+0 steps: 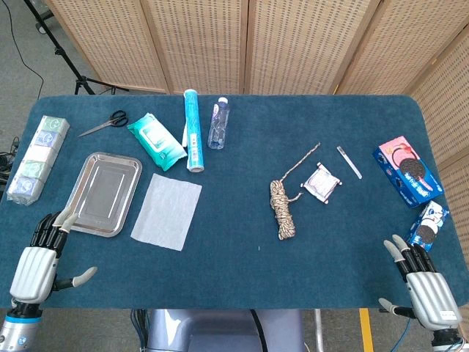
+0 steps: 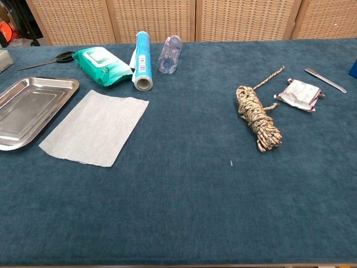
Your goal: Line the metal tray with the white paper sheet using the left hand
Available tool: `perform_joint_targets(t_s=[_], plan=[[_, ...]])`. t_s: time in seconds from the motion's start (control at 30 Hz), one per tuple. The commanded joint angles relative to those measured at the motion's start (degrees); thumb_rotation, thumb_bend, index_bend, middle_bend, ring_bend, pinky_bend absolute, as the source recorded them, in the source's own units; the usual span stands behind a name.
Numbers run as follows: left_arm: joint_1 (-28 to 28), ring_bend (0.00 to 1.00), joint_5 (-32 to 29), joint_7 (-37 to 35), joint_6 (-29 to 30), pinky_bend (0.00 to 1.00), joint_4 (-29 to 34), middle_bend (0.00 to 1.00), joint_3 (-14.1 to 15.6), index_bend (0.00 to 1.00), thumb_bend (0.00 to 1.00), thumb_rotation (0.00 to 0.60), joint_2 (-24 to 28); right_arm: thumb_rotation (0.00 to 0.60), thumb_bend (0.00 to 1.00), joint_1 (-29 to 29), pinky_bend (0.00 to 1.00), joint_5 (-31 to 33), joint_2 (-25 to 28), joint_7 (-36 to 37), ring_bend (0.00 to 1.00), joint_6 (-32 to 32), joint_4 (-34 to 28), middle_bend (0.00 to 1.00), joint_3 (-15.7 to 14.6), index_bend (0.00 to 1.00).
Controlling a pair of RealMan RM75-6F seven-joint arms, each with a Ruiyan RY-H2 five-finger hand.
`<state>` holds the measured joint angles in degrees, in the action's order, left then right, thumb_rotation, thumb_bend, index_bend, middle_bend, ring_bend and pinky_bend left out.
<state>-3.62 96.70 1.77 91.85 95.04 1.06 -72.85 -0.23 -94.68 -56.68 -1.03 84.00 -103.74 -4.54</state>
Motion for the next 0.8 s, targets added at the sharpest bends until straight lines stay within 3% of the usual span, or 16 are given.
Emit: perform_joint_targets(t_s=[0.03,0.8], plan=[[-0.13,0.00,-0.53,0.64,-0.80,0.00,0.22,0.00,0.18,0.07,0.00,0.051,0.24,0.600,0.00,0.08,0.00,0.16,-0.01,-0.07,0.00,-0.24,0.02,0.00,0.00,0.00],[-0.37,0.00,-1.49,4.61,-2.94,0.00,1.54,0.00,0.46,0.07,0.00,0.050,1.75,0.600,0.00,-0.28,0.00,0.69,0.14,-0.53,0.00,0.29,-0.47,0.00,0.20,0.00]])
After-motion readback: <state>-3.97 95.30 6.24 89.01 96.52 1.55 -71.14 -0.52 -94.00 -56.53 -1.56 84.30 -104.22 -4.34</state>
